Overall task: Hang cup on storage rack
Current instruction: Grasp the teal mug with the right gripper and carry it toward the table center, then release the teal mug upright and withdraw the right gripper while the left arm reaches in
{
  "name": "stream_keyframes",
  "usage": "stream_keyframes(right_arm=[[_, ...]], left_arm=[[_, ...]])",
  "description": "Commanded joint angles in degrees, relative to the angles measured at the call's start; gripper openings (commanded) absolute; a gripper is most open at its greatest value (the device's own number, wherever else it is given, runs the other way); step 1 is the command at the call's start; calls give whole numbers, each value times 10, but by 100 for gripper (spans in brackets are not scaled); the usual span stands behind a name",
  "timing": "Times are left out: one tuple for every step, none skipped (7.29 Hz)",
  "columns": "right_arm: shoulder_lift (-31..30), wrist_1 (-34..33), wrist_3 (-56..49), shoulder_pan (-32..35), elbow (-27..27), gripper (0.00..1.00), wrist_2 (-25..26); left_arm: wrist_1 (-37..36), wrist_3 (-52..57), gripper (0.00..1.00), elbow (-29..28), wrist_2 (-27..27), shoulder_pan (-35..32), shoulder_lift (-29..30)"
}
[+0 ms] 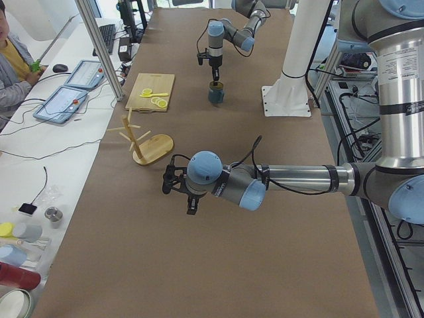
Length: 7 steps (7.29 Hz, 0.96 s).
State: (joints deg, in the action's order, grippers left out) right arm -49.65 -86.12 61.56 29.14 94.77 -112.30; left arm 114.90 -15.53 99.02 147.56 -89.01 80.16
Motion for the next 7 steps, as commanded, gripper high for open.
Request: stream_keyframes(right_arm=[[8,0,1,0,-2,100,-1],[7,2,-2,4,1,100,-2],[6,2,-7,26,5,100,-31],[-3,1,-11,62,20,100,-75],[-24,1,-23,91,38,100,-98],[-53,0,-51,127,54,100,-120],[-91,1,-110,163,64,100,-149]], left_arm=[[55,-4,98,-1,6,24,7],[108,-10,97,-2,4,49,17],[154,-57,98,1,9,58,38],[240,-151,98,6,5,85,39],[331,-233,98,7,0,123,45],[369,-259,98,8,-9,152,79],[405,-255,98,7,-13,184,114]])
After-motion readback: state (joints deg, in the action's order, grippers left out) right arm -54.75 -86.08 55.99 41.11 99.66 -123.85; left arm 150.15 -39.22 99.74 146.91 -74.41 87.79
